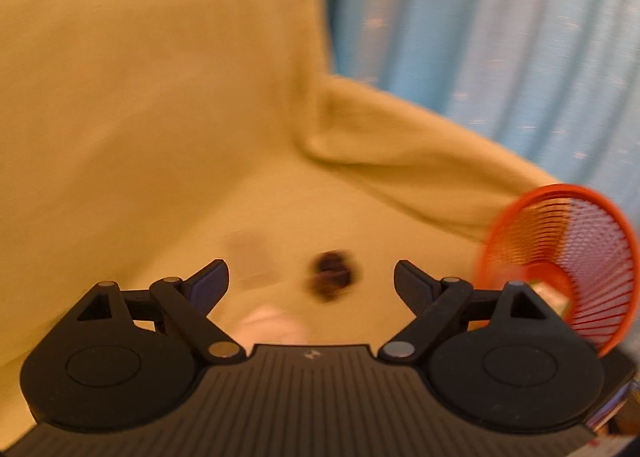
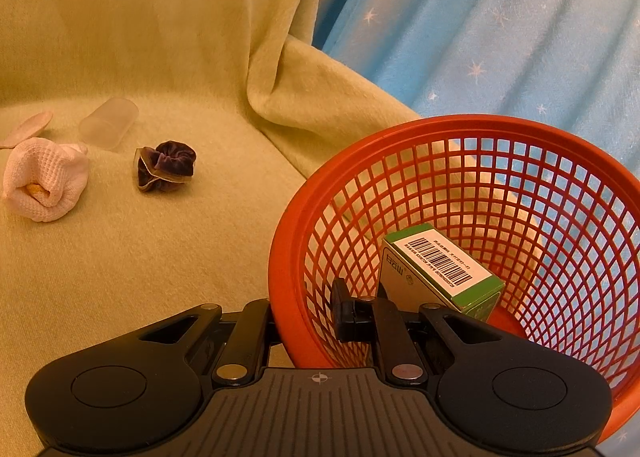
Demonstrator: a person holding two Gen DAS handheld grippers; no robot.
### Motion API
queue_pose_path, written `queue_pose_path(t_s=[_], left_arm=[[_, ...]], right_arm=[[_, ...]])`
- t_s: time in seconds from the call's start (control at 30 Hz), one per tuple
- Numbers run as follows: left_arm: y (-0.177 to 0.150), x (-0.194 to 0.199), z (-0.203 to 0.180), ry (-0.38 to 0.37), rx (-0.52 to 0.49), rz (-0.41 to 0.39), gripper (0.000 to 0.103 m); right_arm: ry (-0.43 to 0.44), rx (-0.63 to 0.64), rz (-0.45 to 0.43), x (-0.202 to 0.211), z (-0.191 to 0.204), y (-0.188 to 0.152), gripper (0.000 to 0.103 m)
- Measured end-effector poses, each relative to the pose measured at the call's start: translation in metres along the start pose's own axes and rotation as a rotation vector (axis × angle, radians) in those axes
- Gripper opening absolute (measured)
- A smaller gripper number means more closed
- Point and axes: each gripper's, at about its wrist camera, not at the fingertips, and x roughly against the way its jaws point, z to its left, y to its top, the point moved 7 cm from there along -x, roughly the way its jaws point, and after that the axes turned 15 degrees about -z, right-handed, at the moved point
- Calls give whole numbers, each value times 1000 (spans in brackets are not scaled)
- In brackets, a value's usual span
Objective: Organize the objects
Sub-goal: 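Lower the left gripper onto the black lighter and grasp it, then lift the lighter and carry it over the wastebasket with the left gripper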
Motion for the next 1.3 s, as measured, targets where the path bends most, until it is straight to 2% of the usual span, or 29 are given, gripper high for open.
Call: queue_pose_path(t_s=[0.2, 0.37, 0.47, 0.57, 0.7, 0.77, 0.83, 1.0, 1.1, 1.3], left_arm=[[-34, 22, 62, 150, 20, 52, 87], [-73, 32, 93, 248, 20, 112, 86], [-101, 32, 100, 277, -3, 157, 82], [-125, 29, 101, 279, 10, 188, 79], [-144, 21, 98, 274, 40, 205, 66], [-149, 17, 99, 277, 46, 208, 59], [-153, 12, 101, 281, 55, 222, 43], [-160, 9, 106, 280, 54, 236, 38], [-159, 12, 107, 274, 27, 242, 22], [-161, 18, 114, 282, 15, 243, 20]], right_arm=[[1, 4, 1, 0, 0, 0, 9], [1, 7, 2, -1, 1, 0, 9], [2, 18, 5, -1, 3, -1, 9], [2, 20, 5, -1, 3, -2, 9], [2, 26, 7, -1, 4, -3, 9], [2, 30, 8, -1, 5, -3, 9], [2, 32, 9, 0, 5, -3, 9], [1, 33, 9, 0, 6, -2, 9], [2, 34, 10, 0, 6, -2, 9], [3, 39, 11, 0, 6, -3, 9]])
